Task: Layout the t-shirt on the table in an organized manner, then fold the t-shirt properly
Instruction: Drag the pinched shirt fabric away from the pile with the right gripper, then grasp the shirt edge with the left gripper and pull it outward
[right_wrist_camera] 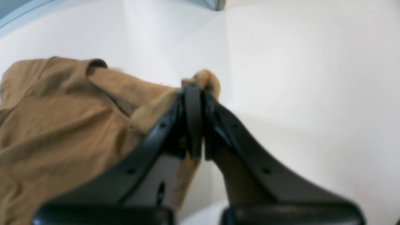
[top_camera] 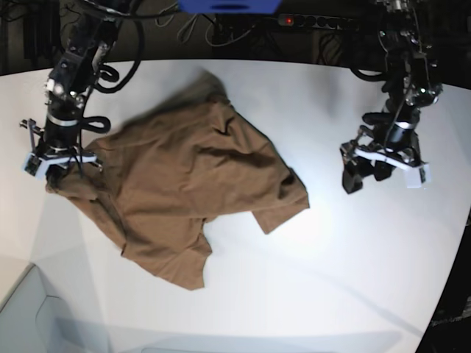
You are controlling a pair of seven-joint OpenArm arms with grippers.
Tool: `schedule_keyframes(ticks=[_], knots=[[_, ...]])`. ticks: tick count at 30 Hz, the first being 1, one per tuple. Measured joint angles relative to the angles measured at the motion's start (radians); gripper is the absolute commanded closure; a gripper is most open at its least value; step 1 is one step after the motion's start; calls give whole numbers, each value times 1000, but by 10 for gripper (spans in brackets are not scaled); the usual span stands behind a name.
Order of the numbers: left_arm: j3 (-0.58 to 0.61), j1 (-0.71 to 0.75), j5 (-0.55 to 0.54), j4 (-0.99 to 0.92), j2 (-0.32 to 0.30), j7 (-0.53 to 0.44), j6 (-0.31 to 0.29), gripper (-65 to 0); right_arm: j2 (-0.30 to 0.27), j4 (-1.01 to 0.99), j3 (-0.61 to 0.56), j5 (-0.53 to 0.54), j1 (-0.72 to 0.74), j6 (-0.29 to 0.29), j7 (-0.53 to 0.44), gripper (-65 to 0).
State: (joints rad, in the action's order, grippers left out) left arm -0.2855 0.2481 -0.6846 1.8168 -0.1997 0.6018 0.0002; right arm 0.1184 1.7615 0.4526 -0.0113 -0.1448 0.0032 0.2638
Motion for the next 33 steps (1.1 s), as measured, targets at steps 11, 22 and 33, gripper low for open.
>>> schedule_keyframes(ticks=[11, 22, 33], knots=[[223, -218, 42, -240, 10, -5, 5, -462, -1, 105, 5, 3, -97, 0, 111, -263], [245, -338, 353, -447, 208, -3, 5, -462, 37, 209, -48, 0, -270, 0, 103, -342], [246, -467, 363, -633, 233, -6, 3, -91, 40, 208, -197, 7, -358, 0, 103, -342]])
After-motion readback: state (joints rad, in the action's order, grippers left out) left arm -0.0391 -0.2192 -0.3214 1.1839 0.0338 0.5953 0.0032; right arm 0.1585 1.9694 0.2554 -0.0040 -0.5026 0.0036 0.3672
